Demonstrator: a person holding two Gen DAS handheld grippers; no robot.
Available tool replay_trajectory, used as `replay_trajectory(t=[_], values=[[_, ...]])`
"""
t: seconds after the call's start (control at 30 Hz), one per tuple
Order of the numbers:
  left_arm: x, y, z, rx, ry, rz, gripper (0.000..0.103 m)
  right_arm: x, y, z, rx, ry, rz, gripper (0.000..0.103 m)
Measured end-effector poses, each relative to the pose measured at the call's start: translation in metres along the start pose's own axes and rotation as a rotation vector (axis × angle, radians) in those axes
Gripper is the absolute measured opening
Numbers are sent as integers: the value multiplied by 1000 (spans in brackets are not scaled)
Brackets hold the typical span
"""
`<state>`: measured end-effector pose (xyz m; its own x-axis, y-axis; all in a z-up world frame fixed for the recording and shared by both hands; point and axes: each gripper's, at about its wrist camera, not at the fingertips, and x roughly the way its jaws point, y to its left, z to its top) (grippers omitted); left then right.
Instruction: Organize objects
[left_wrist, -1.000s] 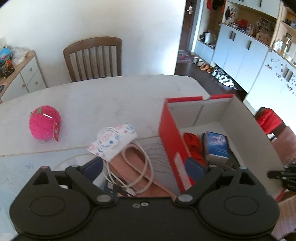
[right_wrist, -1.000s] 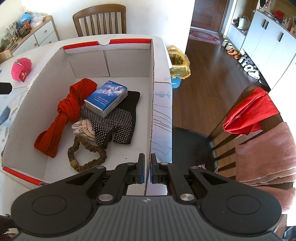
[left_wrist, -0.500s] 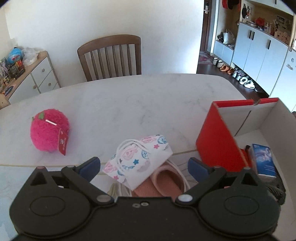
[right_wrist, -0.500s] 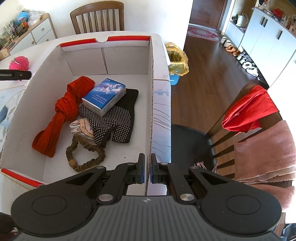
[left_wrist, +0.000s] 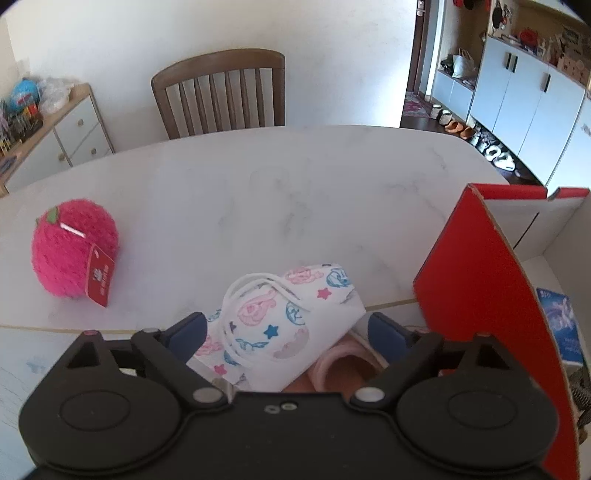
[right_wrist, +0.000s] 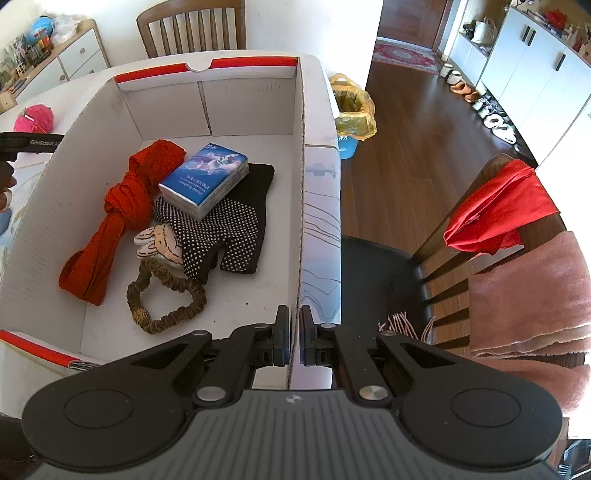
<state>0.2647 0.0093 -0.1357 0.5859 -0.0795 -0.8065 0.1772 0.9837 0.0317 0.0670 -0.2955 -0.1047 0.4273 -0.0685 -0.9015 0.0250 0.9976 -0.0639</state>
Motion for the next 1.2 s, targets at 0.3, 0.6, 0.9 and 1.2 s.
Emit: replay_trajectory(t=[0.3,0.6,0.9,1.2], values=[[2,11,2,-49,-1,-65,62,1,0,0,0,6,2,5],[-2,29,6,-121,-5,-101,32,0,-1,1,6,7,7,5],[-15,38,10,-124,-34,-77,3,1,0,2,1,5,5,5],[-51,44,10,-131,-49,-83,2,-2,1,0,-20,-19,4,4]])
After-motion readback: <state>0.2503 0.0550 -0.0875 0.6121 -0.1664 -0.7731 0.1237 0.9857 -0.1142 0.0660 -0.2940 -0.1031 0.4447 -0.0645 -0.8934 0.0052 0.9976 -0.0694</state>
